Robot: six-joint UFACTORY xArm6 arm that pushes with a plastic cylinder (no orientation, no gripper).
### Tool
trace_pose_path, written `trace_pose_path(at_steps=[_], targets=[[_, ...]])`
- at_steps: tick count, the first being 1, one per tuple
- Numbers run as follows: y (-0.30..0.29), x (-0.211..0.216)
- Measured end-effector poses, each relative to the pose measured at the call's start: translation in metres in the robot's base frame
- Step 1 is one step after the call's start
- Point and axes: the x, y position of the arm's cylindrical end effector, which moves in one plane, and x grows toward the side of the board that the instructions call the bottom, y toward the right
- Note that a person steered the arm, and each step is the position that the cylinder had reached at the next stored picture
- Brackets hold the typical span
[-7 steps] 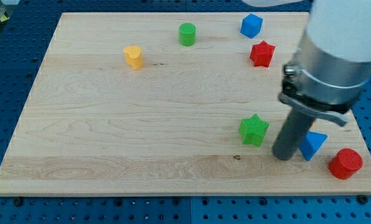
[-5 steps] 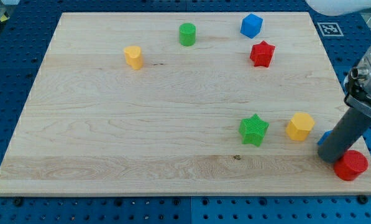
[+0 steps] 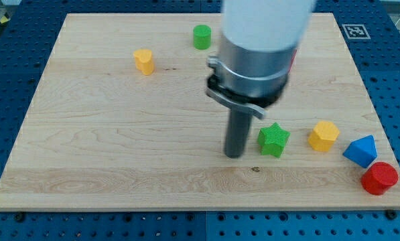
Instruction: Move the green star below the yellow hexagon
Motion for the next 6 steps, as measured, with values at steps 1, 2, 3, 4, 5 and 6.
trace_pose_path(at_steps=[1,2,3,4,5,6], targets=[[-0.015,-0.038],[0.027,-0.051],[0.083,-0.037],[0.109,-0.009],[0.114,0.0],[0.098,0.0]])
